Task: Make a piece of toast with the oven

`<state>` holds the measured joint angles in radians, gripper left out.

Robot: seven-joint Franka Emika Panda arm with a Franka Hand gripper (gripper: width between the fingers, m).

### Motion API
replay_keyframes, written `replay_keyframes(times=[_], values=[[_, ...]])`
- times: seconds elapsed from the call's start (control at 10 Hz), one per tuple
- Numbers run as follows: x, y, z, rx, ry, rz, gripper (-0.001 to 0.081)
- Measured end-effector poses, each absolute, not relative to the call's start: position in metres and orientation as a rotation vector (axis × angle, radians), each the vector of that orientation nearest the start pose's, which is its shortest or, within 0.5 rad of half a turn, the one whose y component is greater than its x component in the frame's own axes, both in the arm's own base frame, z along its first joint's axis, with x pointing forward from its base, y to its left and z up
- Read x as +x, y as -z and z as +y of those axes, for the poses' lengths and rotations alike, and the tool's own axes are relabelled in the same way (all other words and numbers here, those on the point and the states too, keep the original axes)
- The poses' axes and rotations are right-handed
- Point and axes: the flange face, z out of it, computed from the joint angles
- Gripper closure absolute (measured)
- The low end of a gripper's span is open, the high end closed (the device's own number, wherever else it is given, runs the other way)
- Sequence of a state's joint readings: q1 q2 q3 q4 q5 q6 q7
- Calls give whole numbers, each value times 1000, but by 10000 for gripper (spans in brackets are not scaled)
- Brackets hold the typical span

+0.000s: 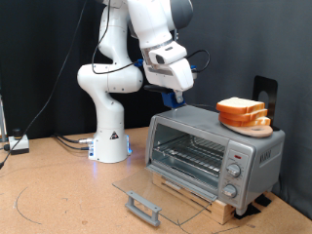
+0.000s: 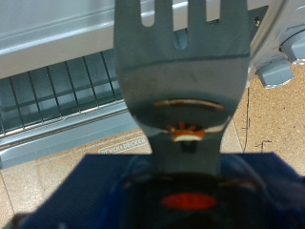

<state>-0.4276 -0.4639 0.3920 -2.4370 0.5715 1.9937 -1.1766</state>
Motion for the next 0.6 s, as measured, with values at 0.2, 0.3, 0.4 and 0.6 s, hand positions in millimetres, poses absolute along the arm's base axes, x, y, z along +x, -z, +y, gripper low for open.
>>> replay_keyframes(times=[0.2, 0.3, 0.4, 0.6], values=[[419, -458, 23, -2600, 314, -1193, 383], [421, -457, 21, -2611, 327, -1188, 383], [423, -454, 19, -2619, 336, -1179, 383], [426, -448, 18, -2613, 324, -1171, 383]])
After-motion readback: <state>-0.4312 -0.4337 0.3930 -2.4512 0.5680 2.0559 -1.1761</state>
